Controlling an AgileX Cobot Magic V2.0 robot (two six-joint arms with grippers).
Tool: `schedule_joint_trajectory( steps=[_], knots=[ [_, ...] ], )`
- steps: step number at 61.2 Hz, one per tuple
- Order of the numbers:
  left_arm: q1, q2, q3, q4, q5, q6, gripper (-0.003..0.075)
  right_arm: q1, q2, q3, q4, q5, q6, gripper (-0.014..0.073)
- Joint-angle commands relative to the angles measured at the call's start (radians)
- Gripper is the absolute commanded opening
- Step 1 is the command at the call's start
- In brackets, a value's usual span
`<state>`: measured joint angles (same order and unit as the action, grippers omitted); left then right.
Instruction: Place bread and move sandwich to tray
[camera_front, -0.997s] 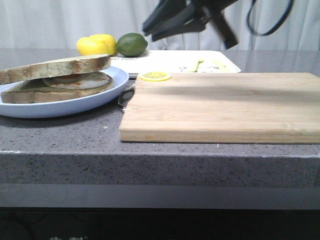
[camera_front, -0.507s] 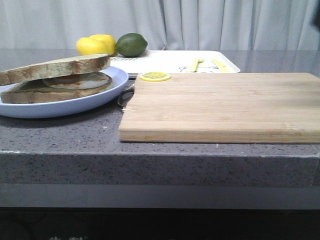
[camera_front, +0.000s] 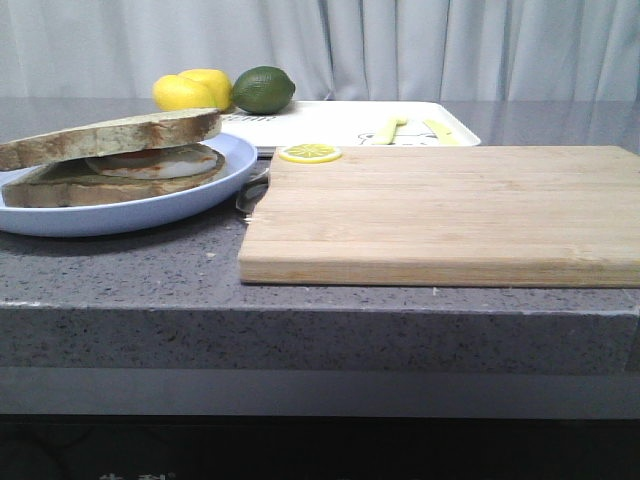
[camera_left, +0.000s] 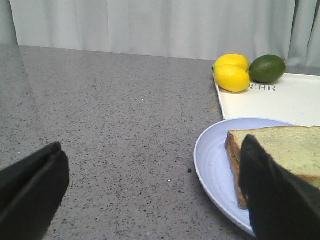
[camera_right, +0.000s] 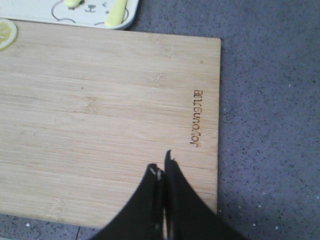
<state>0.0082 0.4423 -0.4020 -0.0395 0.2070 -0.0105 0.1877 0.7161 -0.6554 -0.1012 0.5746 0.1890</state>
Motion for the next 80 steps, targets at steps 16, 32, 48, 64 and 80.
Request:
schedule_joint_trajectory(
  steps=[16,32,48,64,80],
  knots=[
    [-0.001,0.031,-0.043,-0.119,-0.074,0.001,0.0671,-0.004,-0.34,0.258,-0.007,-0.371,-0.001,-0.006],
    [-0.001,0.411,-0.325,-0.119,0.208,0.001,0.0671,-0.004,-0.352,0.27,-0.007,-0.399,-0.001,-0.006],
    [-0.001,0.763,-0.601,-0.121,0.415,0.001,0.0671,-0.004,-0.352,0.27,-0.007,-0.399,-0.001,-0.006],
    [-0.029,0.932,-0.703,-0.121,0.456,0.016,0.0671,-0.004,-0.352,0.27,-0.007,-0.398,-0.001,-0.006],
    [-0.057,1.038,-0.734,-0.117,0.491,0.01,0.0671,-0.004,-0.352,0.27,-0.007,-0.397,-0.001,-0.006]
  ],
)
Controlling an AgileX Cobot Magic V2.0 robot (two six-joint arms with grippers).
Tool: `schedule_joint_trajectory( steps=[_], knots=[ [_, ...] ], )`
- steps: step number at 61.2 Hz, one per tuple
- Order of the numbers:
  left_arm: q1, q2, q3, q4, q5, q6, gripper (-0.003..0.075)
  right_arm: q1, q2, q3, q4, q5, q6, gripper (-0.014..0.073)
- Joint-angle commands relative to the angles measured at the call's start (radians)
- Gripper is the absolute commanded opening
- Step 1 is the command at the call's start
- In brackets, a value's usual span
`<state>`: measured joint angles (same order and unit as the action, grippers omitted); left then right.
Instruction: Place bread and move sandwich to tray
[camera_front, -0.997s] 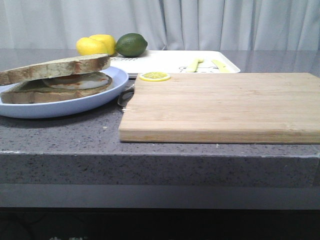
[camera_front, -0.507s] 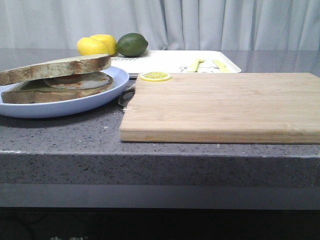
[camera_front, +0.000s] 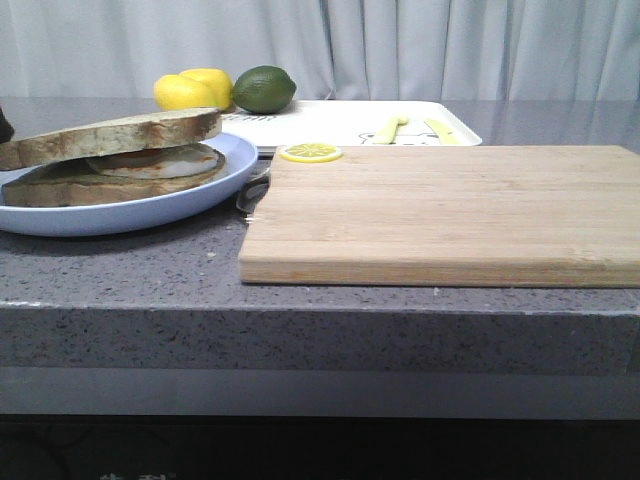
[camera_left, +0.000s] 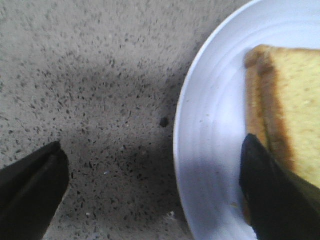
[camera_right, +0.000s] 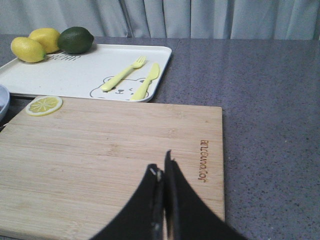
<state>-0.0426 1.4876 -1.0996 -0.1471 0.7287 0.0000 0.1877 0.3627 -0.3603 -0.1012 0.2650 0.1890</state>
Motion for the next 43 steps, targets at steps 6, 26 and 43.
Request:
schedule_joint_trajectory(
  steps=[6,26,43],
  knots=[
    [-0.006,0.016,-0.036,-0.009,-0.034,0.0,0.0671,-0.004,0.001,-0.025,-0.007,-0.086,-0.001,-0.006],
    [-0.007,0.05,-0.036,-0.023,-0.018,0.0,0.0454,-0.004,0.001,-0.025,-0.007,-0.085,-0.001,-0.006],
    [-0.007,0.05,-0.036,-0.055,-0.025,0.0,-0.002,-0.004,0.001,-0.025,-0.007,-0.085,-0.001,-0.006]
  ],
)
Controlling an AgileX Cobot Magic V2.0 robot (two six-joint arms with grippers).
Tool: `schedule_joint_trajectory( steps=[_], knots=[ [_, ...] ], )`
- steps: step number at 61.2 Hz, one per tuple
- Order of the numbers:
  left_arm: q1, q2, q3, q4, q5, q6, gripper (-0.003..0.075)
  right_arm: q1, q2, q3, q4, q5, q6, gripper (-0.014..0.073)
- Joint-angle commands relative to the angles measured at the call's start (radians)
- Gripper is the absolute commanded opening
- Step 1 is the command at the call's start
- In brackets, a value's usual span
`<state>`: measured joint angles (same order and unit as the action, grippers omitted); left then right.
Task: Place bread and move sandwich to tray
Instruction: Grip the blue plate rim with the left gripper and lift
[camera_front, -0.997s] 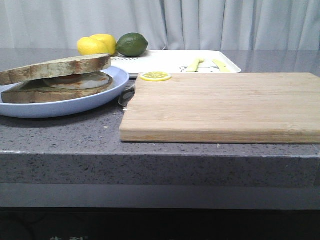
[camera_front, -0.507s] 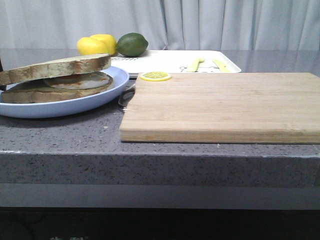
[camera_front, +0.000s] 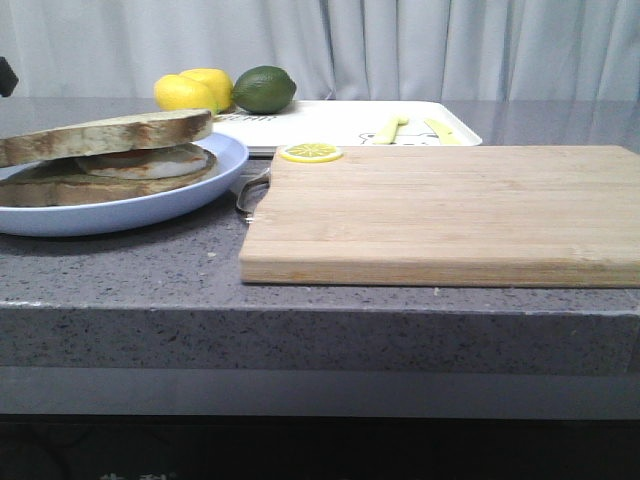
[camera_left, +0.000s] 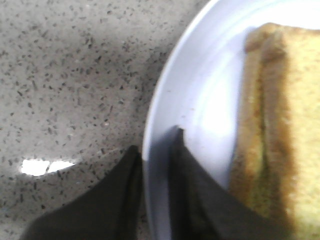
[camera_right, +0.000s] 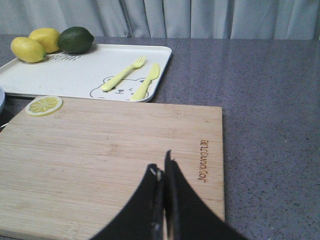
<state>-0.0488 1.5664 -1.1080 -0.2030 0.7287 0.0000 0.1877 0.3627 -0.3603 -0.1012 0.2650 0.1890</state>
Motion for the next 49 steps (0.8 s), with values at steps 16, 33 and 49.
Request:
schedule_joint_trajectory(
  steps=[16,33,49],
  knots=[
    [0.025,-0.029,-0.119,-0.048,0.073,0.015,-0.002,-0.004,0.001,-0.025,-0.007,-0.084,-0.001,-0.006],
    [0.133,-0.017,-0.31,-0.516,0.198,0.242,-0.002,-0.004,0.001,-0.025,-0.006,-0.084,-0.001,-0.006],
    [0.099,0.096,-0.52,-0.599,0.302,0.236,-0.002,-0.004,0.001,-0.025,-0.006,-0.085,-0.001,-0.006]
  ],
)
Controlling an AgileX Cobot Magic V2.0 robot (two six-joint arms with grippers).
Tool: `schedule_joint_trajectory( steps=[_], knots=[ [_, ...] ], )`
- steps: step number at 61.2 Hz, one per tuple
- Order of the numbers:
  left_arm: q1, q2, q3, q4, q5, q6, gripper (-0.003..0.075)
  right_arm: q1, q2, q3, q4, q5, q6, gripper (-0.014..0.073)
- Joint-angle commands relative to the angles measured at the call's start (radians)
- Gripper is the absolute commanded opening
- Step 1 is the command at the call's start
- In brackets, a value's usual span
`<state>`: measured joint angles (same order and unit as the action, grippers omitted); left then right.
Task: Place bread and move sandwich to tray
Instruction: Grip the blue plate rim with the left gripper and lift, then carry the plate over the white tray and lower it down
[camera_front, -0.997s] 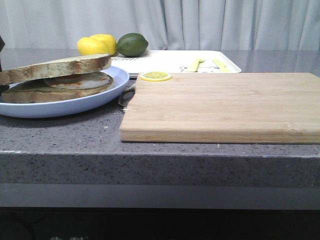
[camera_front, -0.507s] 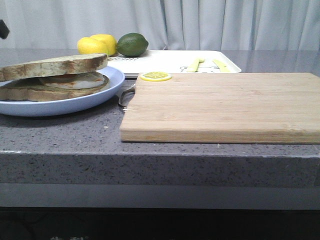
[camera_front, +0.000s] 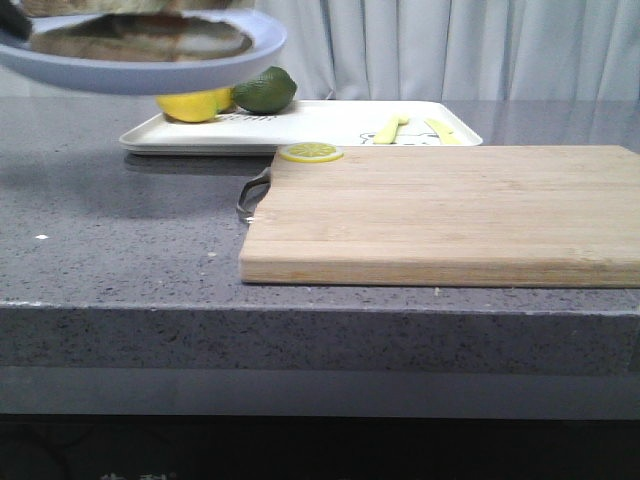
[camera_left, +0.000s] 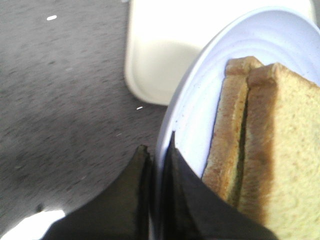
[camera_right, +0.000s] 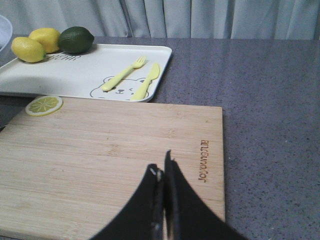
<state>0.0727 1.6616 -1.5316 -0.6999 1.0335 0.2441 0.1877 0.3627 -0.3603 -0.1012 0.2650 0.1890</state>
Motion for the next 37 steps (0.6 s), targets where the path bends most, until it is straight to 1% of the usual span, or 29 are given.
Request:
schedule_joint_trajectory(
  steps=[1,15,21,25,37],
  knots=[
    [-0.03,0.011,-0.12,-0.102,0.002,-0.012,-0.002,-0.004,0.001,-0.025,-0.006,-0.084,-0.001,-0.006],
    [-0.118,0.235,-0.424,-0.1,0.01,-0.119,-0.002,-0.004,0.001,-0.025,-0.005,-0.084,-0.001,-0.006],
    [-0.147,0.355,-0.601,-0.1,0.033,-0.181,-0.002,-0.004,0.001,-0.025,-0.005,-0.084,-0.001,-0.006],
    [-0.163,0.455,-0.746,-0.1,0.071,-0.235,-0.002,-0.004,0.001,-0.025,-0.005,-0.084,-0.001,-0.006],
    [-0.178,0.718,-1.141,-0.097,0.158,-0.374,-0.002,-0.004,0.001,-0.025,-0.005,-0.084,-0.001,-0.006]
  ],
)
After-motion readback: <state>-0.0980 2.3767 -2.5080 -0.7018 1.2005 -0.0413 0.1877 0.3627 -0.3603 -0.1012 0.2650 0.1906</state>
